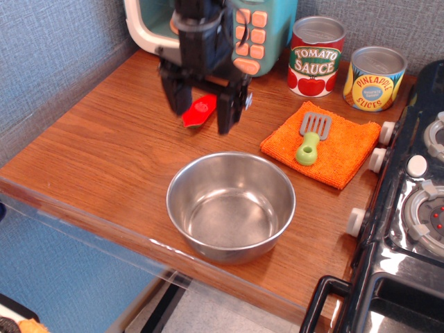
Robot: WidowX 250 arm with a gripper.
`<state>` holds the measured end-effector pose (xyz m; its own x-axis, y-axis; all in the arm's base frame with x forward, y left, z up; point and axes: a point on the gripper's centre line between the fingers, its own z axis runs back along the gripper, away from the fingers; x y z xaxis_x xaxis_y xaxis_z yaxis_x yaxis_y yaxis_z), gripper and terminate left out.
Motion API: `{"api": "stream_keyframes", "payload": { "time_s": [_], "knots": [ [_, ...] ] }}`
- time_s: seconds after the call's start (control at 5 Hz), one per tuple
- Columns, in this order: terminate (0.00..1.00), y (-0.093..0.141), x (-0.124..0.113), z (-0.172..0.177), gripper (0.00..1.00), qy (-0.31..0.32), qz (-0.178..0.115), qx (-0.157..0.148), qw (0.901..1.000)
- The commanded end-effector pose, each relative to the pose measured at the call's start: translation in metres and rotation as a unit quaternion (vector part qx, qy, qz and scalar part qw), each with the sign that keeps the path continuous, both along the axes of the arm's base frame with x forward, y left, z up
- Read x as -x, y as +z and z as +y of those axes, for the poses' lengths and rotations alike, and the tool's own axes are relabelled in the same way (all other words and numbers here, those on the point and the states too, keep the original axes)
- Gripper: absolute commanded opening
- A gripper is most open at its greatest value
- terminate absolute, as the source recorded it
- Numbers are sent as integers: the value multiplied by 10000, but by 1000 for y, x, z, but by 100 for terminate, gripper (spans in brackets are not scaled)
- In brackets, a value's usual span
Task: Move the bowl to the left of the chili.
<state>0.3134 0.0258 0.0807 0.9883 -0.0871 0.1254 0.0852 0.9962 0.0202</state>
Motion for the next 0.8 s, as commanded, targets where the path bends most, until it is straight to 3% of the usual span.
{"api": "stream_keyframes", "payload": {
  "time_s": [0.0, 0.4, 0.6],
  "knots": [
    [0, -17, 21, -4, 100, -170, 371, 75, 9991],
    [0, -45, 36, -12, 100, -332, 792, 80, 9963],
    [0, -50, 35, -13, 0, -354, 749, 132, 9965]
  ]
}}
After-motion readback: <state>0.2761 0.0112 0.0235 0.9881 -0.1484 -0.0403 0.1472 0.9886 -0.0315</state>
